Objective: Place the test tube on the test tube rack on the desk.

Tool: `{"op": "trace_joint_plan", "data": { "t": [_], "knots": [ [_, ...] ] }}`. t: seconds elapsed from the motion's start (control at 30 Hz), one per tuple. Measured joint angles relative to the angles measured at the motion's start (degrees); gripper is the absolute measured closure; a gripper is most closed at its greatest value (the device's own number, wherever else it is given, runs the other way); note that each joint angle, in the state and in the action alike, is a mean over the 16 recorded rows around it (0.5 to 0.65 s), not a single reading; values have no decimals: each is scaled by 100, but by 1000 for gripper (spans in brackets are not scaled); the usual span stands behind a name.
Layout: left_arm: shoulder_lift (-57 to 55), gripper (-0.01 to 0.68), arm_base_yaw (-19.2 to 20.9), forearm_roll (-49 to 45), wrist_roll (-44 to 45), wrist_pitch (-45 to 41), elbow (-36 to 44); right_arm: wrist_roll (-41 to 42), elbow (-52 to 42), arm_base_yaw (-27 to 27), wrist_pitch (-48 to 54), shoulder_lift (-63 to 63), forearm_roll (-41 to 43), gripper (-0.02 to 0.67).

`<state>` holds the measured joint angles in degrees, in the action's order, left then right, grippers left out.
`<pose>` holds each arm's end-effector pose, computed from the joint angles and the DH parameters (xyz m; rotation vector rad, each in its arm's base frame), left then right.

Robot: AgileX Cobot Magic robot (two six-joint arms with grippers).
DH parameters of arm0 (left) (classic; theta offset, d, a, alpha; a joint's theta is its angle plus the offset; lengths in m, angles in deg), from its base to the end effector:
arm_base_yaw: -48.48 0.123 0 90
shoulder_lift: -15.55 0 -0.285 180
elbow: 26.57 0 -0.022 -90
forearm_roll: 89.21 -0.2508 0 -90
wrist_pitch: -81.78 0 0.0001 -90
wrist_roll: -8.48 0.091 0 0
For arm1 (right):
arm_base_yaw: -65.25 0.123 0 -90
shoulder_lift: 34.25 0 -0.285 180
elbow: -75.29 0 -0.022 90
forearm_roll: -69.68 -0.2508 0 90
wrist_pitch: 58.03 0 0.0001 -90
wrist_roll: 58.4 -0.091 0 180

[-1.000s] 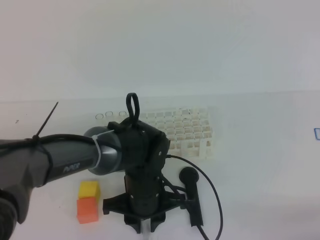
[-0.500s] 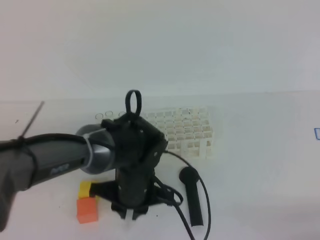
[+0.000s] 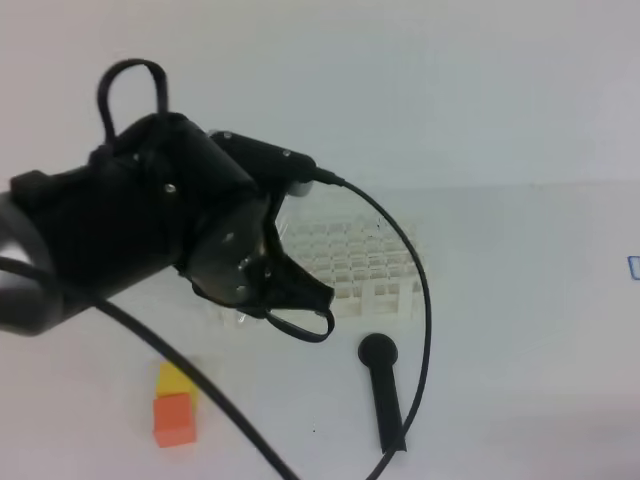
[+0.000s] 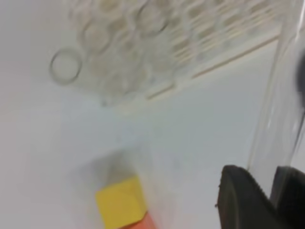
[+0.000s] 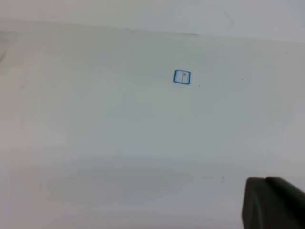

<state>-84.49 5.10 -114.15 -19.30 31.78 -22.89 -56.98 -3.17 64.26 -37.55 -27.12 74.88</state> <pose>0.2675 -0.2123 0.2902 0.6013 2.4746 0.0733 0.0529 -0.0038 0.1744 -0.0635 1.8503 -0.1179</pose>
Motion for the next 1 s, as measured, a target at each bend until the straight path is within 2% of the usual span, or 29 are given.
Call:
{"op": "trace_joint_plan", "data": {
  "t": [0.17, 0.4, 0.7, 0.83, 1.0],
  "knots": [
    [527, 562, 0, 216, 566, 595, 94, -98, -9, 0, -141, 0, -204, 650],
    [1298, 562, 0, 522, 894, 1894, 666, -473, -29, 0, -760, 0, -1323, 650],
    [2137, 562, 0, 1266, 921, 3984, 2224, -532, -45, 0, -1478, 0, -2825, 650],
    [2359, 563, 0, 1616, 920, 4714, 2923, -266, -45, 0, -1530, 0, -3032, 650],
    [2529, 563, -6, 1861, 908, 5207, 3636, 160, -44, 0, -1537, 0, -3088, 650]
  ]
}}
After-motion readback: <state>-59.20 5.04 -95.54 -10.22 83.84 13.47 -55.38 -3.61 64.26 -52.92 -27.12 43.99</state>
